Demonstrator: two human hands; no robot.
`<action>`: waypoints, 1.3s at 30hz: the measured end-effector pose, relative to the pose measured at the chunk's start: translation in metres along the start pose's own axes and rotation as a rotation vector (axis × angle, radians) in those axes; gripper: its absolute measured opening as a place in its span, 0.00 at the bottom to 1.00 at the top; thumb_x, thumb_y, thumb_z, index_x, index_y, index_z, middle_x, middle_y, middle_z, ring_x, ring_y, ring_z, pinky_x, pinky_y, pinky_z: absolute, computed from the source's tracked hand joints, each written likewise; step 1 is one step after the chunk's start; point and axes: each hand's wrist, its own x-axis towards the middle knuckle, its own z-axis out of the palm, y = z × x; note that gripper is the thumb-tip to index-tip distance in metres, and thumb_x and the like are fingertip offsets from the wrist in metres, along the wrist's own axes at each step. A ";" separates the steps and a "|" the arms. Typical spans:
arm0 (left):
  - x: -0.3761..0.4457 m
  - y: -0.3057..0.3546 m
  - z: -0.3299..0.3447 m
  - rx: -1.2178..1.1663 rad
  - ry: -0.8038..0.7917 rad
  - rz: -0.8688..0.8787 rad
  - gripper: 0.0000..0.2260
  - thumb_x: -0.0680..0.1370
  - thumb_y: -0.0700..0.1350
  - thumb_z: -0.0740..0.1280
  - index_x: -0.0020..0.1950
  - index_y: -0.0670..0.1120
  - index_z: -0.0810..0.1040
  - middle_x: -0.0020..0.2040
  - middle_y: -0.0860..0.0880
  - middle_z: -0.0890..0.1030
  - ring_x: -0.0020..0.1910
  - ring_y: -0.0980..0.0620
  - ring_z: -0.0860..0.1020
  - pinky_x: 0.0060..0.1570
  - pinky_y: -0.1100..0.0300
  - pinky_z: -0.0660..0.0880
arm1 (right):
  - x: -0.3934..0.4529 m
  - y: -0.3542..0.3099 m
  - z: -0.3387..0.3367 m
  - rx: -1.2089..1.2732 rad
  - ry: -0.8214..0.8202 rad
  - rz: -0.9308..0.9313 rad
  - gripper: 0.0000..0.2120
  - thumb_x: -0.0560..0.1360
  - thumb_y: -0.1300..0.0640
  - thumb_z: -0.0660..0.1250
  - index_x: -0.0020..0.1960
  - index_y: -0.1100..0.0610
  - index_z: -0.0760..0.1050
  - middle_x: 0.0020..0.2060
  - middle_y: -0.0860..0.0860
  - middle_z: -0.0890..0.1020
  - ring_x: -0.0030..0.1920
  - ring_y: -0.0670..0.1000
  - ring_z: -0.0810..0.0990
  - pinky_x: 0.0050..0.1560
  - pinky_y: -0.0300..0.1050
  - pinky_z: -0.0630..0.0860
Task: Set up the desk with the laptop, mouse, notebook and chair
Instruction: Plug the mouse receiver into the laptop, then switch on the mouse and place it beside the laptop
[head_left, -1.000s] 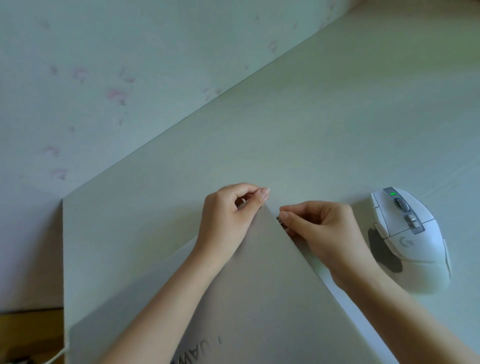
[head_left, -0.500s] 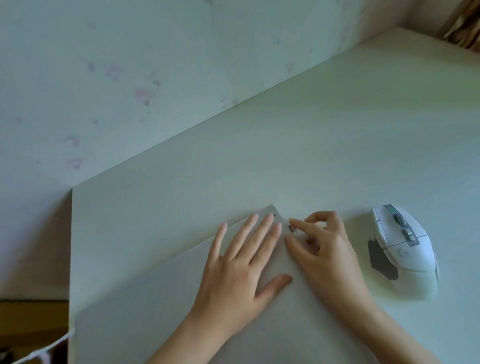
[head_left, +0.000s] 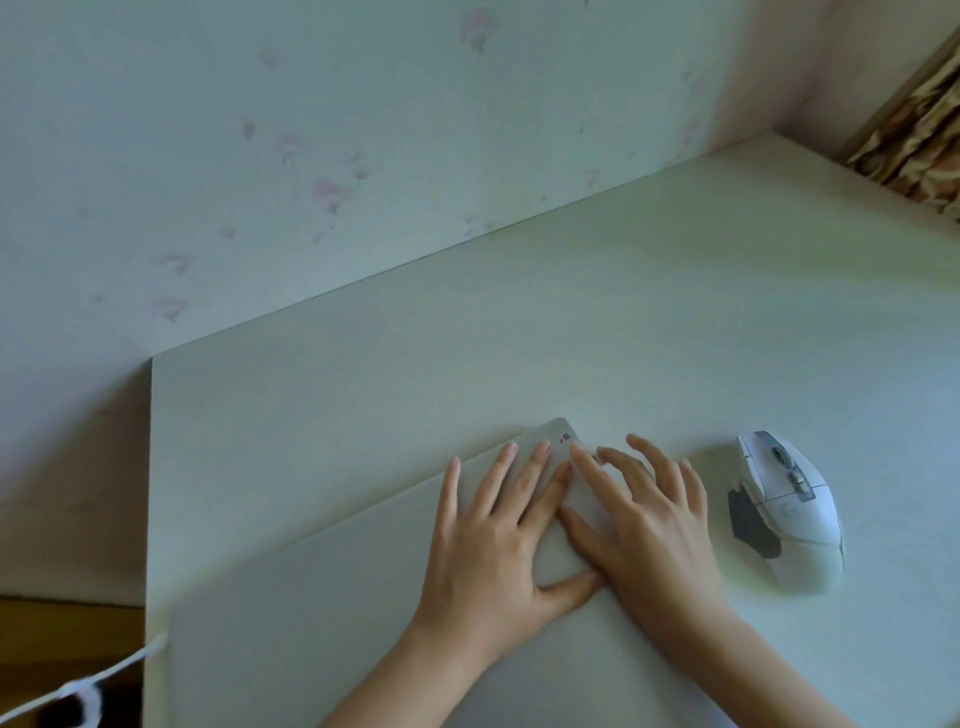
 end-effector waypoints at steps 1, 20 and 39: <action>0.000 0.000 0.001 -0.018 0.001 -0.006 0.37 0.70 0.73 0.56 0.75 0.56 0.64 0.76 0.56 0.62 0.76 0.52 0.59 0.71 0.37 0.56 | 0.000 -0.001 0.001 0.009 0.001 -0.004 0.25 0.70 0.41 0.60 0.64 0.47 0.73 0.55 0.52 0.81 0.64 0.58 0.73 0.60 0.63 0.68; -0.001 0.002 0.003 -0.044 0.053 0.034 0.38 0.68 0.69 0.60 0.73 0.51 0.68 0.75 0.51 0.66 0.73 0.45 0.65 0.65 0.31 0.62 | -0.002 -0.001 0.000 -0.239 0.088 -0.112 0.19 0.73 0.46 0.60 0.59 0.54 0.75 0.53 0.52 0.82 0.56 0.57 0.79 0.60 0.60 0.69; 0.045 0.066 0.029 -0.030 0.186 -0.192 0.23 0.73 0.59 0.57 0.58 0.46 0.79 0.65 0.49 0.77 0.68 0.51 0.71 0.62 0.31 0.66 | -0.021 0.116 -0.048 -0.184 0.014 0.115 0.28 0.70 0.46 0.68 0.68 0.52 0.68 0.68 0.56 0.71 0.59 0.61 0.76 0.49 0.57 0.77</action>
